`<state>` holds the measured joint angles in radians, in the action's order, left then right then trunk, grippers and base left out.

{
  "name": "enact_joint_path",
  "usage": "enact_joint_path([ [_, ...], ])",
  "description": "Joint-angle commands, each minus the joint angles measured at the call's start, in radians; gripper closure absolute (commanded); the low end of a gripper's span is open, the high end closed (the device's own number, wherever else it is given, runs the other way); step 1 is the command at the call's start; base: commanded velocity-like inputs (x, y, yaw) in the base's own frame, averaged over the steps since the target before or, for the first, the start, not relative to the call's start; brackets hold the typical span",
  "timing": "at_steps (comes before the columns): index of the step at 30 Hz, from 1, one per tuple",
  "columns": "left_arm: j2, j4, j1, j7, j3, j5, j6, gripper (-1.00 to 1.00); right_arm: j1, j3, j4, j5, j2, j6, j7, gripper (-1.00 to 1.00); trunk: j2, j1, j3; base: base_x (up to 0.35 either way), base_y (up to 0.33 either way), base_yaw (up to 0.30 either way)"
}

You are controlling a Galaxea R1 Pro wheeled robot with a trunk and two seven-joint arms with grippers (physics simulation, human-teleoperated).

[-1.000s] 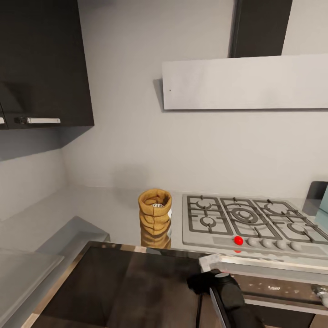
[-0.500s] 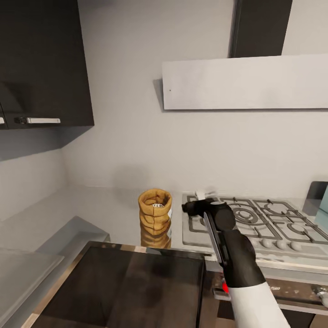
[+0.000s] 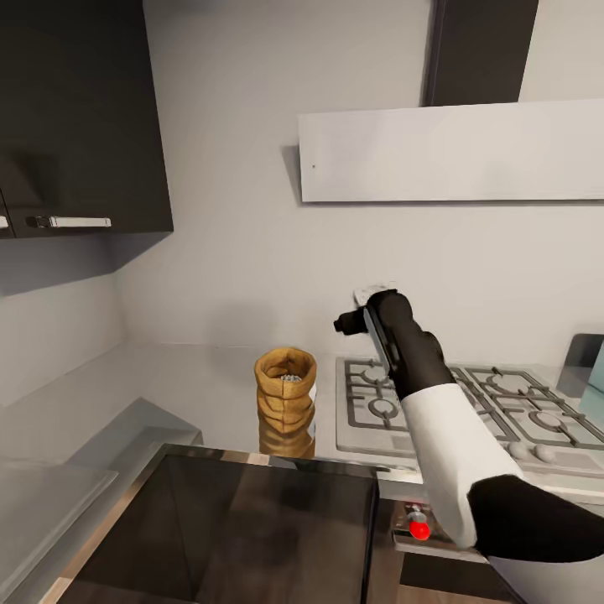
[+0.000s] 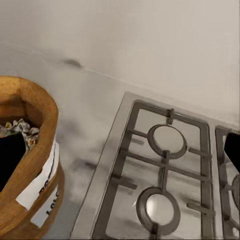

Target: In the kitchen, take the popcorn bag from the countertop, put it into the microwave, and heat it until the popcorn is cooked so the cooked popcorn ends up inside the bag.

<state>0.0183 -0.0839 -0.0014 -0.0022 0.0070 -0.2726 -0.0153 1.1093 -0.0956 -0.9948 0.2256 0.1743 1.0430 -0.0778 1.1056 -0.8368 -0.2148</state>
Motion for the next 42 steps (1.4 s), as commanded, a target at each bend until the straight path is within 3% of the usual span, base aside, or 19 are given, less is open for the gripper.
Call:
enact_joint_path([
  [1,0.000,-0.001,0.000,0.000,0.001,-0.005,-0.002,-1.00,0.039,0.028,0.067,0.009,0.000,0.004,-0.008,-1.00,0.001,0.000,-0.001,0.000,0.000,0.000],
  [5,0.000,-0.001,0.000,0.000,0.001,-0.006,-0.002,-1.00,0.172,0.079,0.315,0.009,0.000,0.004,-0.007,-1.00,0.001,0.000,-0.001,0.000,0.000,0.000],
  [8,0.000,-0.001,0.000,0.000,0.001,-0.007,-0.002,-1.00,0.230,0.090,0.419,0.008,0.000,0.004,-0.007,-1.00,0.001,0.000,-0.001,0.000,0.000,0.000],
  [12,0.000,-0.002,0.000,0.000,0.003,-0.007,-0.002,-1.00,0.246,0.135,0.440,0.009,0.000,0.004,-0.007,-1.00,0.001,0.000,-0.001,0.000,0.000,0.000],
  [15,0.000,-0.002,0.000,0.000,0.002,-0.007,-0.002,-1.00,0.248,0.214,0.441,0.009,0.000,0.004,-0.009,-1.00,0.001,0.000,-0.001,0.000,0.000,0.000],
  [17,0.000,-0.002,0.000,0.000,0.001,-0.007,-0.002,-1.00,0.248,0.231,0.446,0.008,0.000,0.004,-0.009,-1.00,0.001,0.000,-0.001,0.000,0.000,0.000],
  [25,0.001,-0.002,0.000,0.000,0.001,-0.004,-0.002,-1.00,0.248,0.241,0.449,0.005,0.000,0.004,-0.015,-1.00,0.001,0.000,-0.001,0.000,0.000,0.000],
  [33,0.000,-0.002,0.000,0.000,-0.001,-0.003,-0.002,-1.00,0.248,0.241,0.448,-0.032,0.000,0.004,-0.013,-1.00,0.001,0.000,-0.001,0.000,0.000,0.003],
  [42,0.003,-0.002,0.000,0.000,0.005,-0.007,-0.002,-1.00,0.248,0.241,0.452,-0.037,0.000,0.004,-0.014,-1.00,0.001,0.000,-0.001,0.000,0.000,0.237],
])
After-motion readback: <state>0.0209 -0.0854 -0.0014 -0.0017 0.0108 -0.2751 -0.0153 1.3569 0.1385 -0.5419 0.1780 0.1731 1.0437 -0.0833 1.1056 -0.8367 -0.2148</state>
